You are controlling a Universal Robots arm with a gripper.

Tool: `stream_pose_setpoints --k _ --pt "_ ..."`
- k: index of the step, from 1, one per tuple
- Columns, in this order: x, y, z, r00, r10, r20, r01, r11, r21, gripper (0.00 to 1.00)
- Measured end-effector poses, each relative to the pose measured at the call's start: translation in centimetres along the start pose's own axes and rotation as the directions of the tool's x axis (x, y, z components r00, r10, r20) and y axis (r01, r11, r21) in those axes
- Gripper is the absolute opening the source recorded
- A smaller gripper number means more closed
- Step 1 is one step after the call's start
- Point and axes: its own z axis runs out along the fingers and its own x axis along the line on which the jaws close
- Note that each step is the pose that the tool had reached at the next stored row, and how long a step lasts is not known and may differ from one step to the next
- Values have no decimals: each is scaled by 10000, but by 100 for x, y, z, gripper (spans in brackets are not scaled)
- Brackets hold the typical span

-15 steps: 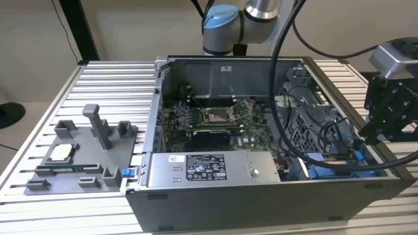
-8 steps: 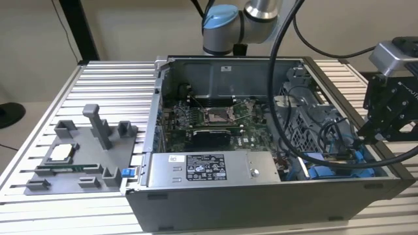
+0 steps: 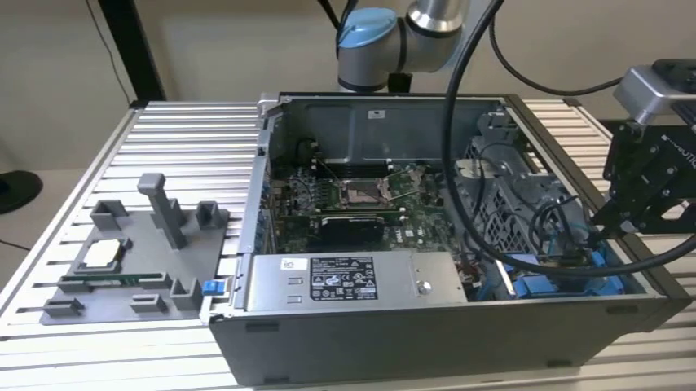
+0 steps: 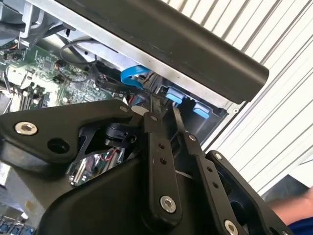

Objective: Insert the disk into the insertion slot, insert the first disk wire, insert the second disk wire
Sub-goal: 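Insert the second disk wire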

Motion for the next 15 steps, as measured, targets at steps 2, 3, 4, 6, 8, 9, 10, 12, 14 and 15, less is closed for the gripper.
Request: stream_pose_setpoints --k 2,3,4,6,8,9,10,12,14,15 --pt "0 0 3 10000 47 53 -47 10000 -19 0" --pt "0 0 3 9999 67 80 -67 10000 -30 100" --pt "0 -1 5 9999 82 109 -81 10000 -45 100" --pt "0 -4 6 9998 104 164 -103 9999 -78 100" --pt "0 -6 8 9997 129 211 -127 9999 -106 100" --pt "0 -6 9 9996 144 233 -141 9998 -121 100" --pt "0 -8 9 9996 157 249 -154 9998 -136 100" --pt "0 -11 10 9994 181 280 -176 9997 -169 100" --pt "0 -18 11 9993 202 310 -196 9996 -188 100" --pt "0 -21 11 9993 212 322 -206 9996 -196 100"
